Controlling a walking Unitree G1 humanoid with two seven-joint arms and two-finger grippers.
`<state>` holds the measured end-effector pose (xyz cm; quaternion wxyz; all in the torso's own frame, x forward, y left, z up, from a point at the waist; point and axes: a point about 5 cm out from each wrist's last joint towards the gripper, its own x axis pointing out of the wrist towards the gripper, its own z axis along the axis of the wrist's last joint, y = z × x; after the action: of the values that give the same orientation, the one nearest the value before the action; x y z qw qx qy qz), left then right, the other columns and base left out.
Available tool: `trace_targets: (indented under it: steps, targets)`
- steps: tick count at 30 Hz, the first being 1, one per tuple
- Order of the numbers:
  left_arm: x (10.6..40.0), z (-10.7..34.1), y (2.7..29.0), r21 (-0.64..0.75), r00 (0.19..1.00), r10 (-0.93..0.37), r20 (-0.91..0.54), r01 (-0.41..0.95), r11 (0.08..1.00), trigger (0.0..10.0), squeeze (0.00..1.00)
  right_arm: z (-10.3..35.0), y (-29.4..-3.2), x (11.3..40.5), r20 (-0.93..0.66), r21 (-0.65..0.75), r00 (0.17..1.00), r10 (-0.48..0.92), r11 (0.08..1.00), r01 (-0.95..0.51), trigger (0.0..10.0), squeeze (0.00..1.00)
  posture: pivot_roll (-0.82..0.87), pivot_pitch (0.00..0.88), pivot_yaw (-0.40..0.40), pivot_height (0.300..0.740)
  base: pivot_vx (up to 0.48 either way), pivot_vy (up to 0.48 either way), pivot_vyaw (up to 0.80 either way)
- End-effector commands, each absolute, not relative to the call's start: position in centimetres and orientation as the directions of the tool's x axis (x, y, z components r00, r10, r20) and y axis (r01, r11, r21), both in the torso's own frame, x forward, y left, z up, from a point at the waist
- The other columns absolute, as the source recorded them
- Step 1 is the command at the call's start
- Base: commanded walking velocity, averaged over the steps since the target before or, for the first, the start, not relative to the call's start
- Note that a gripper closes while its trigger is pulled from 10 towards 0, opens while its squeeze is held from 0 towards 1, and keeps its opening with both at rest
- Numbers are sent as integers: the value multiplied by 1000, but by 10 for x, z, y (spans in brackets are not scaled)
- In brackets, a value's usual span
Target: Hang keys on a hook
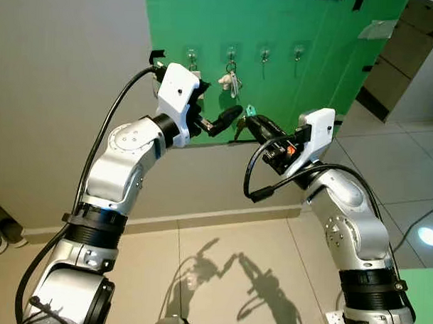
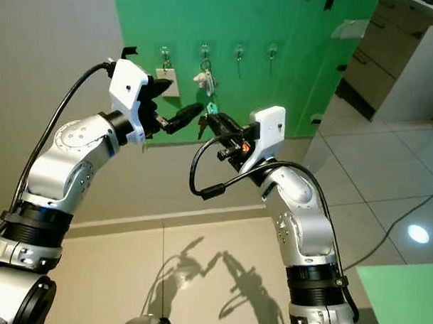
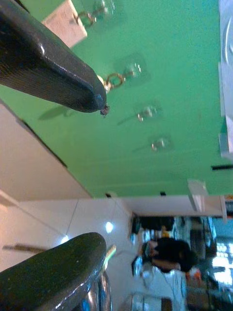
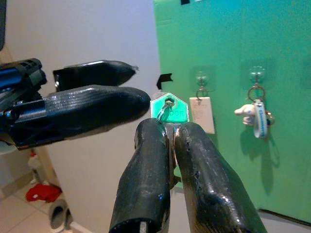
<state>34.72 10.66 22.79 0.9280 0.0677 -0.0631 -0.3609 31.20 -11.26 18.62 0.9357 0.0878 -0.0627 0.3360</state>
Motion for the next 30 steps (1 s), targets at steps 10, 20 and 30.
trace_targets:
  steps: [10, 20, 30]
  targets:
    - [331, 238, 118, 144, 534, -841, 85, 829, 541, 10000, 0, 209, -122, 319, 195, 113, 728, 657, 722, -682, 0, 0, 15, 0, 5, 740, 0, 0, 0]
    - [336, 236, 129, 199, 500, -865, 45, 844, 498, 10000, 0, 231, -135, 323, 196, 86, 687, 700, 686, -723, 0, 0, -1, 0, -20, 740, 0, 0, 0]
    - [341, 232, 118, 195, 494, -865, 89, 843, 502, 10000, 0, 238, -127, 316, 191, 105, 625, 757, 617, -780, 0, 0, -16, 0, -35, 740, 0, 0, 0]
